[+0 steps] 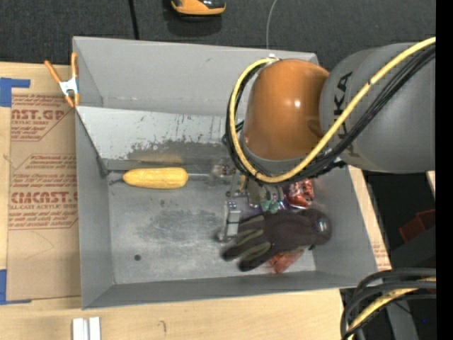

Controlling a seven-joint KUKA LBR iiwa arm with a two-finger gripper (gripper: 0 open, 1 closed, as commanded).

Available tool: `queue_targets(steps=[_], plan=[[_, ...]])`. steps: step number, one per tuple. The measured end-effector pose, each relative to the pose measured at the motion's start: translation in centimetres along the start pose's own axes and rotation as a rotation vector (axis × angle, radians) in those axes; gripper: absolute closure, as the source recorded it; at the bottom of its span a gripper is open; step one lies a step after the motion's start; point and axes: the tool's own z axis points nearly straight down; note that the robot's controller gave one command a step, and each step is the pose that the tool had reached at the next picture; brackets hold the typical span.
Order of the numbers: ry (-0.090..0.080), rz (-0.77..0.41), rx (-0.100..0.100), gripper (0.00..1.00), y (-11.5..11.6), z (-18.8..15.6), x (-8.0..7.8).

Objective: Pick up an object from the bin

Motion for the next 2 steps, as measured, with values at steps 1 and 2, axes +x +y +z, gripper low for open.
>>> queue_targets(steps=[1, 2], plan=[[0.000, 0.000, 0.000, 0.00, 0.0, 0.0, 0.0], [-0.006, 0.011, 0.000, 0.00, -5.1, 4.4, 0.3]])
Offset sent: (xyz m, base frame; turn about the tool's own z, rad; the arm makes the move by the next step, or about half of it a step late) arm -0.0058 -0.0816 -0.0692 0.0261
